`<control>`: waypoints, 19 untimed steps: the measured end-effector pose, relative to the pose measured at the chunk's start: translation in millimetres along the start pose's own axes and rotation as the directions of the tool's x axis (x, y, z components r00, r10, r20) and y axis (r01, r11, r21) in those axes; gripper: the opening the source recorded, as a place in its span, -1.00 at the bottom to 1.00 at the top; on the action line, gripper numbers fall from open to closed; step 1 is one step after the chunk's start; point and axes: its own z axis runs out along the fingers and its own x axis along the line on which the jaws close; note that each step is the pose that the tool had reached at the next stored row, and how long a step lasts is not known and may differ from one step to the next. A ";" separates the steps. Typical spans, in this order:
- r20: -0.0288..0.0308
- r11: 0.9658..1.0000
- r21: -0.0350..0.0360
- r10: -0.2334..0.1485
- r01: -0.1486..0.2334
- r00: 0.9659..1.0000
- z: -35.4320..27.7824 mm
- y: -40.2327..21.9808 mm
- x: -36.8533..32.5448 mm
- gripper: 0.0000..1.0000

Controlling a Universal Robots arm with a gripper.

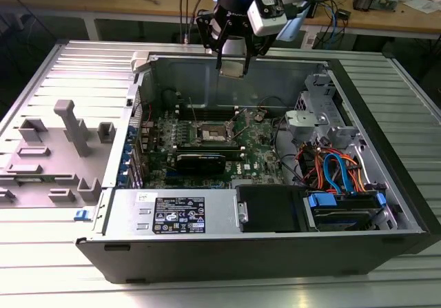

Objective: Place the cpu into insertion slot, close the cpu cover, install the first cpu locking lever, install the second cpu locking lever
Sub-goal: 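Place the cpu into insertion slot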

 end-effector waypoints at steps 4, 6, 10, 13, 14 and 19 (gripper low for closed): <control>0.001 1.000 0.000 0.021 -0.021 1.000 0.2 -0.1 0.0 0.08; 0.003 0.999 -0.001 0.044 -0.044 0.999 0.5 -0.1 0.0 0.08; 0.004 0.998 -0.001 0.060 -0.060 0.998 1.0 -0.9 3.6 0.08; 0.004 0.998 -0.001 0.064 -0.064 0.998 1.3 -1.2 4.8 0.08; 0.004 0.998 -0.001 0.068 -0.068 0.998 1.6 -1.2 4.8 0.08; 0.006 0.995 -0.002 0.101 -0.101 0.995 3.2 -1.3 4.8 0.08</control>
